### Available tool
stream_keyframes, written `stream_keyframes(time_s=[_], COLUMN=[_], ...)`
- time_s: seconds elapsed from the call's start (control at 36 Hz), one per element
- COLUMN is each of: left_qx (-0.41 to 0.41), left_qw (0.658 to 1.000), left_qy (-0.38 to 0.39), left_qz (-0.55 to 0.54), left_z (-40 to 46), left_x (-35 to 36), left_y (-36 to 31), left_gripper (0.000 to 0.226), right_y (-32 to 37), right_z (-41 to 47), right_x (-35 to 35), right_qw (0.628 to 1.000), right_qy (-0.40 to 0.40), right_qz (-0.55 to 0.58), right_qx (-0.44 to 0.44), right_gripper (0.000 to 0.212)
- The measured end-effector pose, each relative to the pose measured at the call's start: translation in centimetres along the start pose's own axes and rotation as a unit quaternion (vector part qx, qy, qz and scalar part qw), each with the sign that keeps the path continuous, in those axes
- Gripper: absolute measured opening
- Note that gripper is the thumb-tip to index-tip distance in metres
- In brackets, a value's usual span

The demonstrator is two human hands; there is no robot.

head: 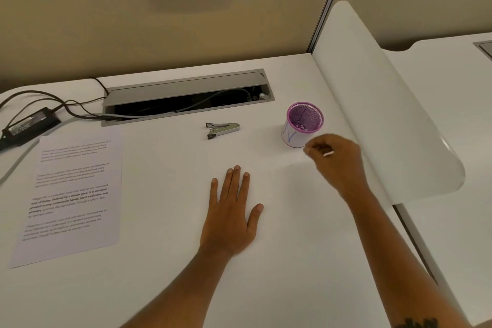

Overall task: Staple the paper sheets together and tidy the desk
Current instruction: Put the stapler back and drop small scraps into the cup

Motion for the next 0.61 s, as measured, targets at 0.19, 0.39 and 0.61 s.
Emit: stream_keyframes(time_s=[0.19,0.39,0.61], left_qx=[0.001,-0.001,-0.002], left_qw=[1.0,1.0,1.0], left_qy=[-0.007,-0.009,-0.008], left_qz=[0.001,0.008,0.008], left_z=[0.0,-0.1,0.0], left_x=[-0.1,0.1,0.2], left_y=[-0.1,0.0,0.0], left_gripper=[0.077,0.077,0.077], right_y=[-3.2,-3.5,-3.3], right_z=[-1.7,-0.6,-0.3], right_x=[4.5,6.8,7.7], right_qw=[0.993,0.988,0.986], right_qy=[0.09,0.117,0.108], right_qz=[-0.08,-0.106,-0.125], right_qx=[-0.015,-0.005,-0.012], right_gripper=[0.014,0.025,0.016])
Point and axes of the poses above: each hand's wrist, its own z-axis towards the middle knuckle, its own x-axis out of the palm, y = z × x, the point moved 7 cm from there along z, towards the middle knuckle, and after that the axes turned 4 degrees about -z, right-handed, at the moved point
